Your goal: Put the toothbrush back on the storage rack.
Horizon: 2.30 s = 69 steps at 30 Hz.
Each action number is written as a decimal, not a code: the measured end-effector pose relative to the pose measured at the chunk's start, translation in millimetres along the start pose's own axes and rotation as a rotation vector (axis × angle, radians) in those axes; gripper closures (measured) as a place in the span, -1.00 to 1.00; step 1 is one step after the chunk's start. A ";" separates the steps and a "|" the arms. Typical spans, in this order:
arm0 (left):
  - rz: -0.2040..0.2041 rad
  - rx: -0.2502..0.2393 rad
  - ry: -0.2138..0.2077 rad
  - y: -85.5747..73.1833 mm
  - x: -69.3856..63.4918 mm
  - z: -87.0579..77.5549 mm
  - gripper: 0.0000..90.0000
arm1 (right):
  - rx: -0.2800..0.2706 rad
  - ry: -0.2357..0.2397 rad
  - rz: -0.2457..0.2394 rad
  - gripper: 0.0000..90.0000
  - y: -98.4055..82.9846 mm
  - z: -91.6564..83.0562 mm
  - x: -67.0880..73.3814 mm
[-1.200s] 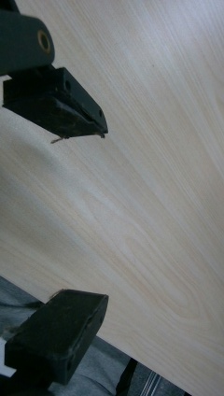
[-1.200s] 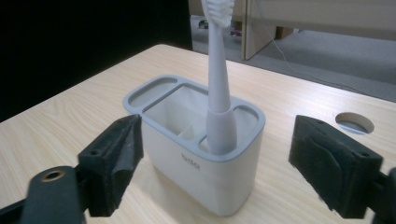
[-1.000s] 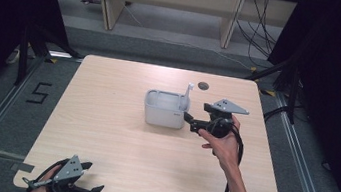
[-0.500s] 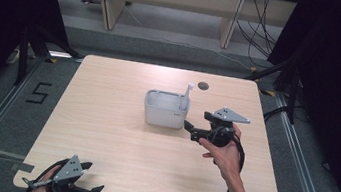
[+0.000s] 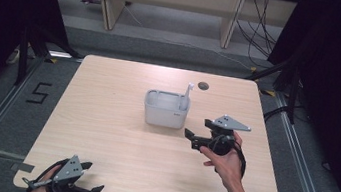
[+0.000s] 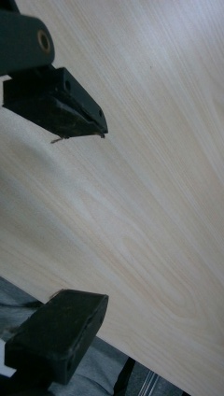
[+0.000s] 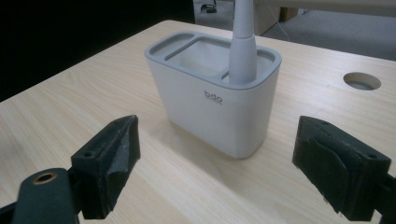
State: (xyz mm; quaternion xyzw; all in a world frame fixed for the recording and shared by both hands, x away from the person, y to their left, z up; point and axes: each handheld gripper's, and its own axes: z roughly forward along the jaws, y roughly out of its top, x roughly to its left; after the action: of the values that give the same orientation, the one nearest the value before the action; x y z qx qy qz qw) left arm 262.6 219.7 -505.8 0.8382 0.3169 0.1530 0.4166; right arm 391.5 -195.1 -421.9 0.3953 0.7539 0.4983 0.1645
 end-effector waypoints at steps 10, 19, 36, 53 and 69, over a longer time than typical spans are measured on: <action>-0.015 0.003 0.001 0.0 -1.0 -0.2 -0.67 | 0.020 0.006 -0.021 -0.65 -13.7 -4.7 7.0; -0.015 0.012 -0.003 0.2 -0.8 -0.1 -0.67 | 0.048 0.012 -0.017 -0.66 -26.2 -7.0 12.1; -0.017 -0.001 -0.002 -0.3 -1.2 0.8 -0.67 | 0.073 0.043 -0.035 -0.66 -42.6 -8.8 22.2; -0.031 -0.016 -0.010 -0.1 -2.3 0.9 -0.67 | 0.102 0.019 -0.049 -0.66 -60.3 -17.4 26.8; 0.013 0.004 0.006 0.9 0.5 -0.2 -0.67 | 0.139 0.026 -0.037 -0.65 -77.1 -26.3 34.7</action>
State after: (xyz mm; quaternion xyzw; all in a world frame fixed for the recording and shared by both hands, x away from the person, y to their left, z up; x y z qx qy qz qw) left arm 263.2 219.8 -504.9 0.8407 0.3130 0.1575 0.4129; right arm 319.3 -199.8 -473.0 0.3853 0.7958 0.4468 0.1363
